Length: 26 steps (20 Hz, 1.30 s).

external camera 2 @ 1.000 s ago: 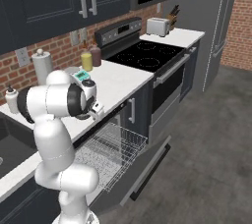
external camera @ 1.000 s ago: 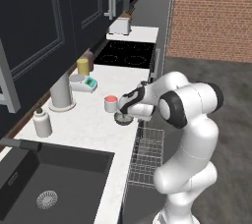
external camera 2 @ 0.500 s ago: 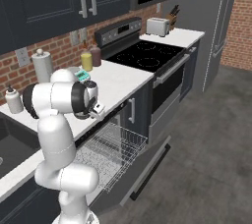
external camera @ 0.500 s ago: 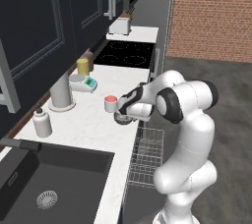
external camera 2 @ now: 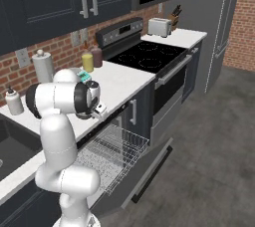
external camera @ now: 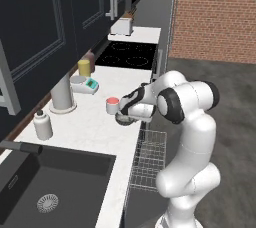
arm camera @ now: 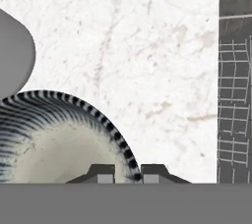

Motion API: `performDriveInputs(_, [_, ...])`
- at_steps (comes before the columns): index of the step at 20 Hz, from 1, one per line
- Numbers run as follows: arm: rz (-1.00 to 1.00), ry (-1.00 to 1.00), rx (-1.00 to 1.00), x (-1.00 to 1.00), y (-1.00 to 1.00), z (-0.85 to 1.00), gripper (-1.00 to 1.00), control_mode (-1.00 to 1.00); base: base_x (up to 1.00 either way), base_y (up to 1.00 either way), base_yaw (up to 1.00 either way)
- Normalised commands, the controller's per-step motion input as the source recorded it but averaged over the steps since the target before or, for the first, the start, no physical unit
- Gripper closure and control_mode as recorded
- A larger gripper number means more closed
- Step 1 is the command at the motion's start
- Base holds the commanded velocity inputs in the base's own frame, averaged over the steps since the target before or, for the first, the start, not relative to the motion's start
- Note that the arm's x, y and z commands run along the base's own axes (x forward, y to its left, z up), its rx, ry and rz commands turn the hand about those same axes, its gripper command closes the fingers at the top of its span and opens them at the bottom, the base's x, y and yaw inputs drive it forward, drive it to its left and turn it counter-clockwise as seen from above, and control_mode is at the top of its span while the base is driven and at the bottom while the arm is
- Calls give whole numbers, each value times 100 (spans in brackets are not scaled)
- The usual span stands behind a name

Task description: Pick up the cup and bowl from the counter, place them in the dishwasher, and close the dishwasher door.

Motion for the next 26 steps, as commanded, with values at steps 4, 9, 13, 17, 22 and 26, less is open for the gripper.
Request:
performDriveInputs(4, [1,-9,0,-66,-26,12,100,-100,0,0,0])
performDriveInputs(9, [9,-15,0,-100,-50,37,100,-100,0,0,0])
performDriveInputs(13, [17,-1,0,-78,-60,24,100,-100,0,0,0])
performDriveInputs(17, [15,0,0,-61,-65,9,100,-100,0,0,0])
performDriveInputs(22, [15,0,0,-42,-66,-1,100,-100,0,0,0])
performDriveInputs(26, [16,2,0,-8,-64,-12,100,-100,0,0,0])
